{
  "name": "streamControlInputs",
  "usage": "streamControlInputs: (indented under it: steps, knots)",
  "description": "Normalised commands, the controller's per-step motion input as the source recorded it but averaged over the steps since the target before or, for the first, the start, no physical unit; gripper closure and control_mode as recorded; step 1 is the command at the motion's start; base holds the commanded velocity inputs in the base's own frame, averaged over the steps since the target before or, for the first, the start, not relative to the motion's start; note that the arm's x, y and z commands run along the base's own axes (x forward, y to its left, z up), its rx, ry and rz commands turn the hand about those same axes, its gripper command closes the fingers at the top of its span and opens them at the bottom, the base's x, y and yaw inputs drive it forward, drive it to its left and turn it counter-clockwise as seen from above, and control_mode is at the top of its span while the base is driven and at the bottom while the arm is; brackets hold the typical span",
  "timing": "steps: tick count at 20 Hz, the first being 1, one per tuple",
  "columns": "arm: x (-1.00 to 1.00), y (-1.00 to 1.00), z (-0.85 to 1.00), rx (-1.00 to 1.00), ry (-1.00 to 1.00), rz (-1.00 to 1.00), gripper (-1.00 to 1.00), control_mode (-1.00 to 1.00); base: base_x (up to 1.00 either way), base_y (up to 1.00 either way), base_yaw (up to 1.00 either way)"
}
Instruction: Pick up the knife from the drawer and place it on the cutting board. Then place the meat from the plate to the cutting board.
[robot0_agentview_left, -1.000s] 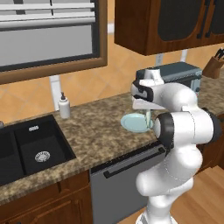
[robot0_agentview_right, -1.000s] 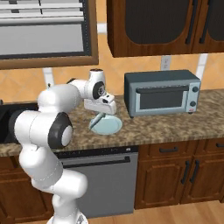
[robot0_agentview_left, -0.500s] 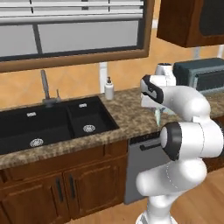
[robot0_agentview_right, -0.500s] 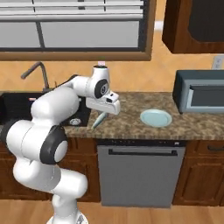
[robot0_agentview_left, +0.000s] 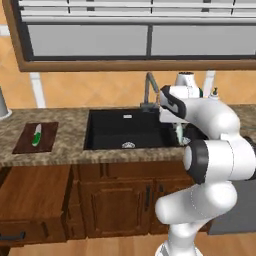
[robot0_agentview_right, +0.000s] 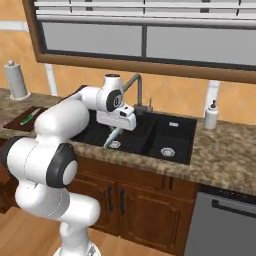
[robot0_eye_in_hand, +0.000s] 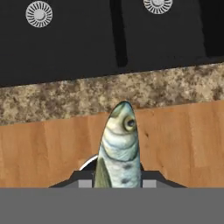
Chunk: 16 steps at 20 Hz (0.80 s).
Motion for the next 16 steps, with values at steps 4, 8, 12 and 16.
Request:
streamControlInputs:
  steps: [4,8,12,16]
  knots:
    - [0.00,0.00,0.00,0.00,0.00,0.00,1.00,1.00,0.36,0.36,0.43]
    - [0.00,0.00,0.00,0.00,0.00,0.00,1.00,1.00,0.08,0.23,0.50]
    - [0.00,0.00,0.00,0.00,0.00,0.00,1.00,1.00,0.81,0.01,0.36]
    - [0.00,0.00,0.00,0.00,0.00,0.00,1.00,1.00,0.42,0.26,0.32]
